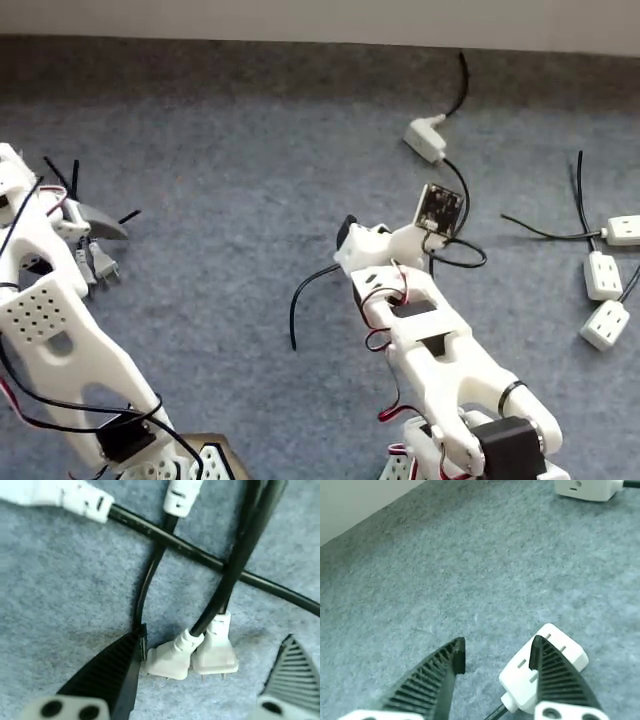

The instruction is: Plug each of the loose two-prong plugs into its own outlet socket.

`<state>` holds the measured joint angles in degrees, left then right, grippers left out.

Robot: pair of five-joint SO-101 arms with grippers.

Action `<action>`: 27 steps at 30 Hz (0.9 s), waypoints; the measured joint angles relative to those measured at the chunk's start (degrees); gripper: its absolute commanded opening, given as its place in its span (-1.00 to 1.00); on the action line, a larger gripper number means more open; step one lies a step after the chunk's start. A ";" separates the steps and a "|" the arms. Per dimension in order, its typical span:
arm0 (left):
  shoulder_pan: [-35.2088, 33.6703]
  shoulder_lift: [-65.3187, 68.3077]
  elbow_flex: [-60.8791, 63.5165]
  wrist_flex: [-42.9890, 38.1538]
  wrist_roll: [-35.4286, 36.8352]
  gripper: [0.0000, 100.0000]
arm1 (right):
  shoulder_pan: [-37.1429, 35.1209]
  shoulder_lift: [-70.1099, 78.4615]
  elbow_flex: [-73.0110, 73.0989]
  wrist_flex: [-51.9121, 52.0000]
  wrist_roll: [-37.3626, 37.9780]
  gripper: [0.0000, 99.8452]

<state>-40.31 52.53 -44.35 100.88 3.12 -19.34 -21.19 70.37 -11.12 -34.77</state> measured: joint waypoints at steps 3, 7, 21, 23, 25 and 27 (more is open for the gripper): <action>0.09 0.00 0.62 0.00 -0.70 -0.54 | 0.00 0.00 0.00 -0.09 0.00 -0.57; 0.18 0.00 0.62 0.00 -0.79 -0.70 | -0.09 0.00 0.00 -0.09 0.00 -0.57; 0.35 -0.97 0.97 0.09 -10.73 -0.99 | -0.09 0.18 0.00 -0.09 0.00 -0.57; 0.18 -2.90 0.97 0.09 -11.43 -0.99 | -0.09 0.18 0.00 -0.09 0.00 -0.57; -0.18 -6.15 0.97 0.09 -11.60 -0.99 | -0.09 0.18 0.00 -0.09 0.00 -0.57; -0.18 -10.11 0.97 0.09 -12.04 -0.99 | -0.09 0.18 0.00 -0.09 0.00 -0.57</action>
<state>-40.48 42.42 -43.38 100.97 -8.92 -19.43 -21.01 70.37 -11.21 -34.77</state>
